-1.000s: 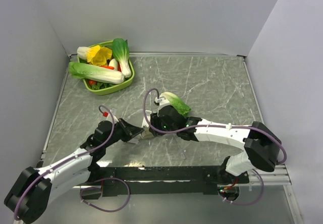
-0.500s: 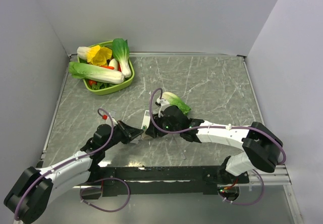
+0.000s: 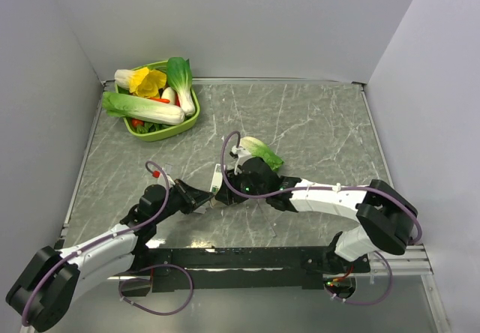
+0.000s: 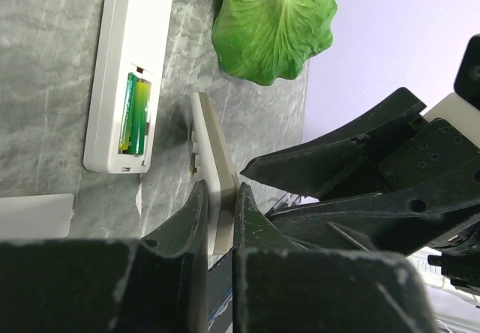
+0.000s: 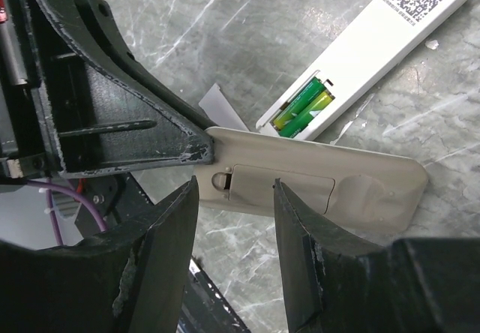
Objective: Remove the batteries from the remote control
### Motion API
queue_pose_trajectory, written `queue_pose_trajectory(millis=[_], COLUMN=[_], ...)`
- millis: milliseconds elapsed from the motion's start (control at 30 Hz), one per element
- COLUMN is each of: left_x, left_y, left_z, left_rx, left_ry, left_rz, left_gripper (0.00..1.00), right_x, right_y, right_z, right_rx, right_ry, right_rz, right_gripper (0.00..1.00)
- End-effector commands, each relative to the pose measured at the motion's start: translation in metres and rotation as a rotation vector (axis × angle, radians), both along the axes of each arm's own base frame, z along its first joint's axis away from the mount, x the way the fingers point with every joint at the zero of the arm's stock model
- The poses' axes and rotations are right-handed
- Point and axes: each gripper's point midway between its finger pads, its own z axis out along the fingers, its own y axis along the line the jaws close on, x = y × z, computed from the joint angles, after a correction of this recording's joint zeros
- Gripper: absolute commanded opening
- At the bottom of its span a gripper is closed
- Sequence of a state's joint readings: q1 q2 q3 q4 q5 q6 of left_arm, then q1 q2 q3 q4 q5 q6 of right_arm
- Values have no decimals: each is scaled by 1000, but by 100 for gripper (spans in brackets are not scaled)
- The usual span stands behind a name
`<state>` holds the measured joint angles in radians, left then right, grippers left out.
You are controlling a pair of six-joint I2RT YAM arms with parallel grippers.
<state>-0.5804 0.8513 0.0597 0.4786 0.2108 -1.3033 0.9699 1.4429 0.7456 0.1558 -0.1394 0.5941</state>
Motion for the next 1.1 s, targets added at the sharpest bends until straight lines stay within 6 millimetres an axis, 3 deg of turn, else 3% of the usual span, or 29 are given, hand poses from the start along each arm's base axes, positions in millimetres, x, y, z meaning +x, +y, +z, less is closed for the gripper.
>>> queue_pose_trajectory(millis=[0,767,1067], left_x=[-3,-3,-3], left_y=[1,1,1], left_z=[-7,-7,-6], left_rx=[1,-1,0], left_ry=[4,6,6], left_rz=[2,6,6], left_gripper=[1,1,1], right_x=[9,7,5], right_y=[7,9,4], right_z=[3,-18,-28], right_rx=[23,-22,-145], right_ry=[-20,-14,-86], right_rz=[-19,-19,-49], right_gripper=[52,50,48])
